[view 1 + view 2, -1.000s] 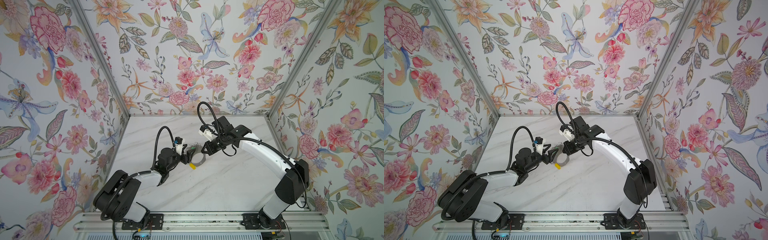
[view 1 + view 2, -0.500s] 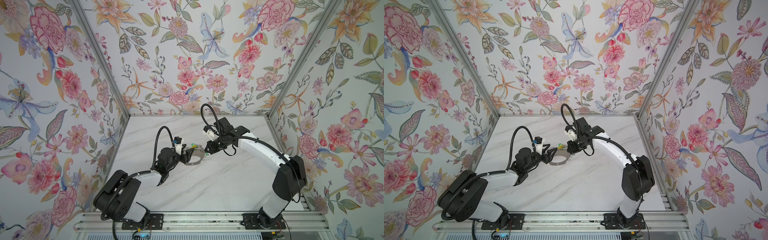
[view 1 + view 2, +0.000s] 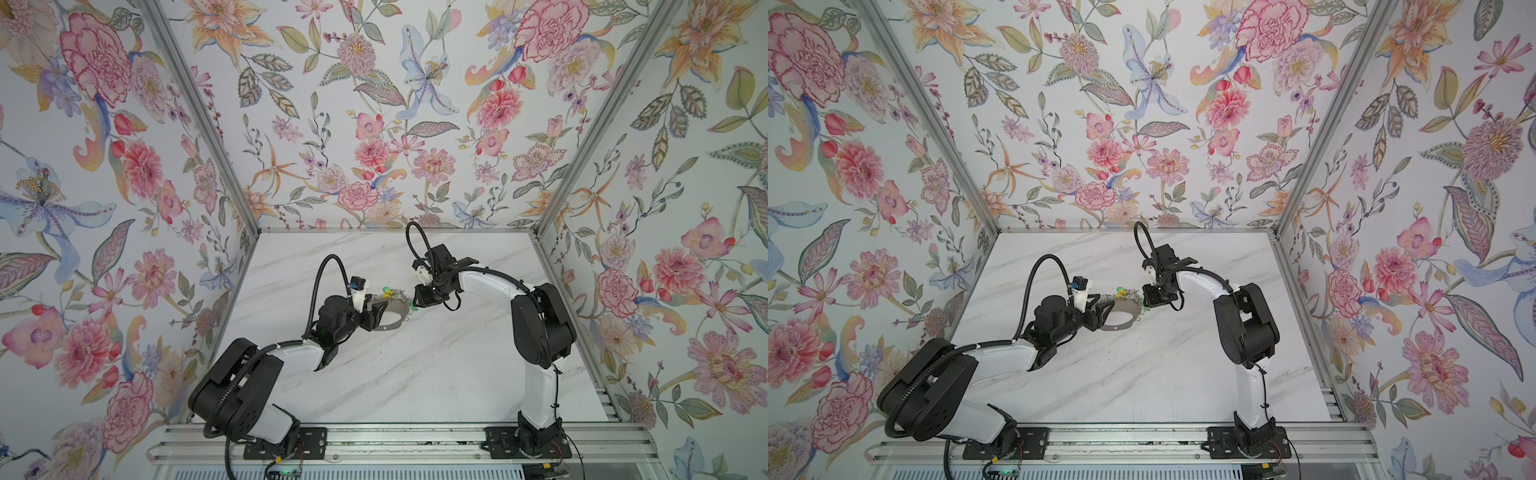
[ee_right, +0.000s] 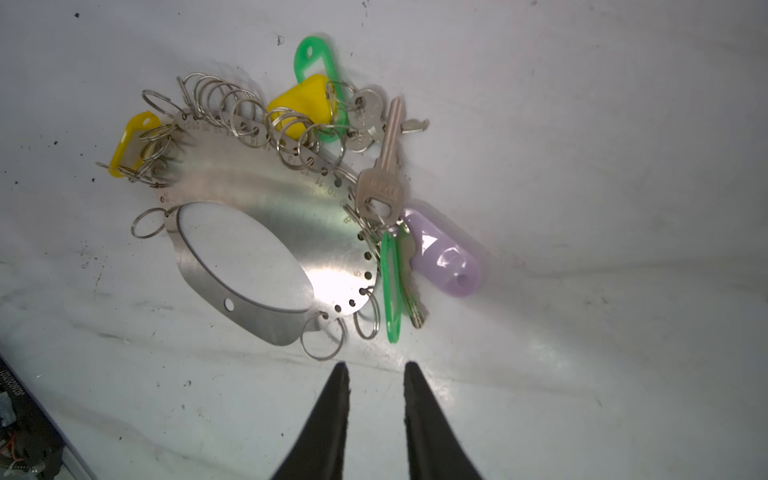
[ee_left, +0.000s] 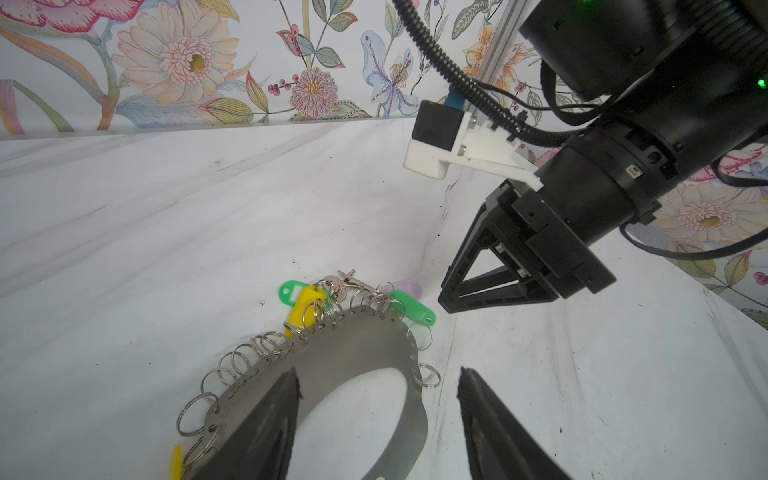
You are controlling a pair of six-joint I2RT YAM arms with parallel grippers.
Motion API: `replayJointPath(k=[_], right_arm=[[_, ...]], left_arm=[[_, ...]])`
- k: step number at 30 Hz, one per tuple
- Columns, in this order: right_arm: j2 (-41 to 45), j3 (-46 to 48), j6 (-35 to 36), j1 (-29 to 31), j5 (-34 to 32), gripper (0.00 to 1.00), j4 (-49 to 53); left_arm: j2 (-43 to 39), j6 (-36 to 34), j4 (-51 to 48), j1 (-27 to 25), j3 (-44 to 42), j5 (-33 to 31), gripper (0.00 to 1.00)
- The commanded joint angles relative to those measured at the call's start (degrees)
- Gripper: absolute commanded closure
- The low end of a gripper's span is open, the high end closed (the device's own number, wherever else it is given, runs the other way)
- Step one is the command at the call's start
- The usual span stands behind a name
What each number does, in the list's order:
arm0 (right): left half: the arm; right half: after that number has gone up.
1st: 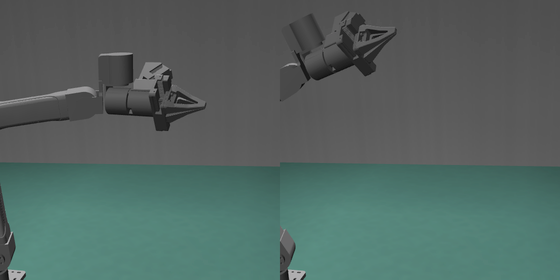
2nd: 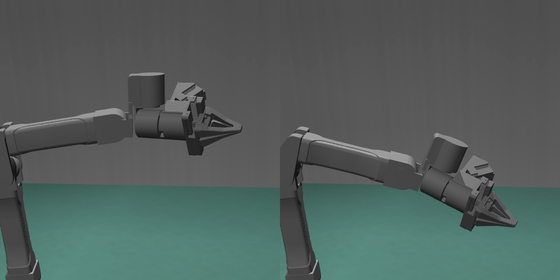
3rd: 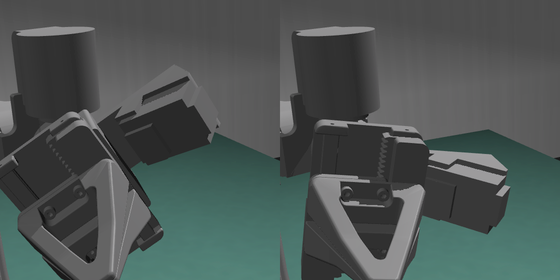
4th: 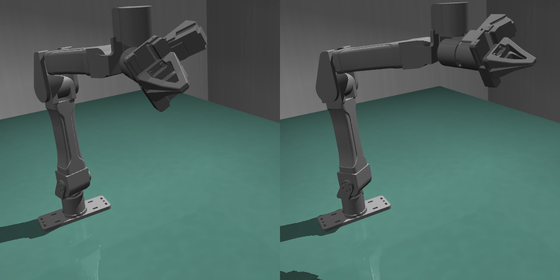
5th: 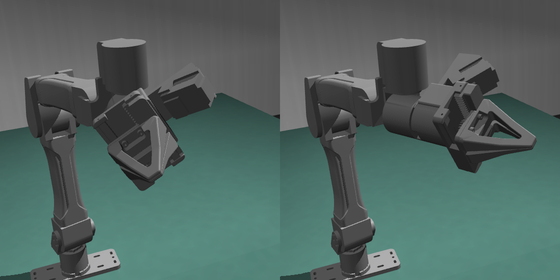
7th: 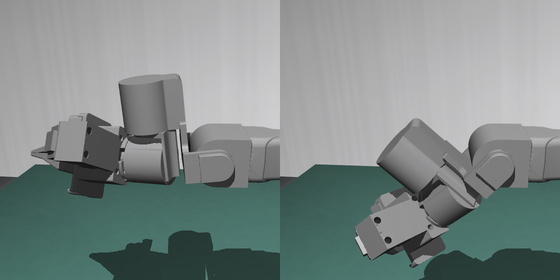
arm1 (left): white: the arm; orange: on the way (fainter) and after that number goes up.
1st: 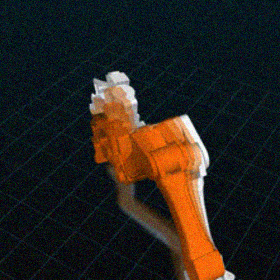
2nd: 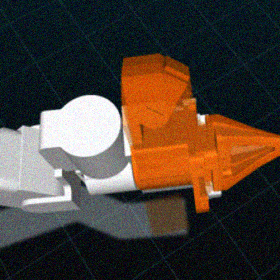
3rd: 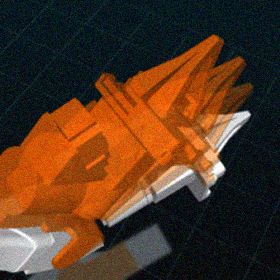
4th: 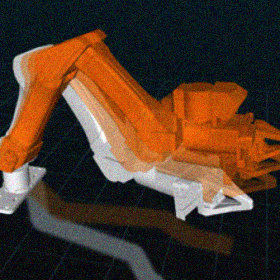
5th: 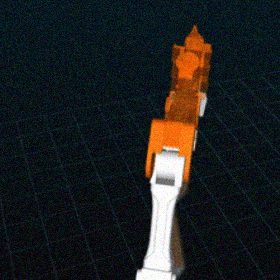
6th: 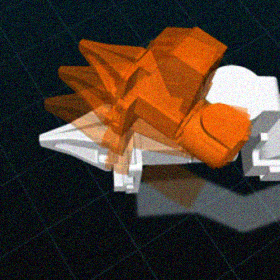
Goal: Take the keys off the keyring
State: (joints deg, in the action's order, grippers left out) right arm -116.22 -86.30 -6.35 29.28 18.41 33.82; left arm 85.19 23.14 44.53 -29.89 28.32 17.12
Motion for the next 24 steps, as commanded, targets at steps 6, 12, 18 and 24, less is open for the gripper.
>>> replayJointPath(k=[6,12,18,24], right_arm=[[-6.50,-8.54,1.81,0.13,0.00,0.70,-0.48],[-8.35,-10.09,1.54,0.62,1.23,0.70,-0.15],[-8.81,-9.64,2.26,0.81,0.12,0.73,1.56],[-8.72,-8.35,2.48,0.91,-0.25,0.76,1.60]], left_arm=[[0.51,-0.84,-1.00,0.38,0.76,-0.22,0.36],[-0.20,-1.36,-1.19,0.39,0.04,-0.95,0.36],[0.24,-1.43,-1.19,0.40,0.26,-0.51,0.35],[0.29,-1.59,-1.20,0.41,0.29,-0.43,0.35]])
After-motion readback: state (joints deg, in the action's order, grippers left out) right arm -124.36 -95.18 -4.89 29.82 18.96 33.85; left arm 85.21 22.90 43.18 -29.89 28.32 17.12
